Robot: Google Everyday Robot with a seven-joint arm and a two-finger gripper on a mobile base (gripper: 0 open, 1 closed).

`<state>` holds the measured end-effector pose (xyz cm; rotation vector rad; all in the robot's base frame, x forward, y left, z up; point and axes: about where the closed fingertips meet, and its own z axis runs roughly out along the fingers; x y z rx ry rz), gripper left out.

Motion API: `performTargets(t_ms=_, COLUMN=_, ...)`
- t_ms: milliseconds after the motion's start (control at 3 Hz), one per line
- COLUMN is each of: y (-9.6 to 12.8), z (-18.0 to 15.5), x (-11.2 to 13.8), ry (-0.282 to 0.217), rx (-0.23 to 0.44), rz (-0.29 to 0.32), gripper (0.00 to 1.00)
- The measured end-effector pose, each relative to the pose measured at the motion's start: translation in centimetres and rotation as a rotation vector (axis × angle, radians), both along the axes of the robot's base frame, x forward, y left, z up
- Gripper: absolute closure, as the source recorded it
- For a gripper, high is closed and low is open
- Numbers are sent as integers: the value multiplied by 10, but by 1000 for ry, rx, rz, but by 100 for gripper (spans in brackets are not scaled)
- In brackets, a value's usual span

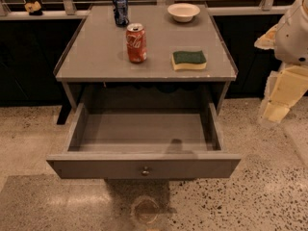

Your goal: Place coke can into top drawer

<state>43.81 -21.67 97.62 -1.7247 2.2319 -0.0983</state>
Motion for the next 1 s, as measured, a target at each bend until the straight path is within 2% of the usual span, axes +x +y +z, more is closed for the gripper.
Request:
performTargets(t_ms=667, y=0, z=-1, x=1, ry=2, rx=4, rz=1, gripper=0)
performTargets(t_ms=1000, y=8, z=-29, x=12, ry=79, rx=55, rz=32, gripper=0)
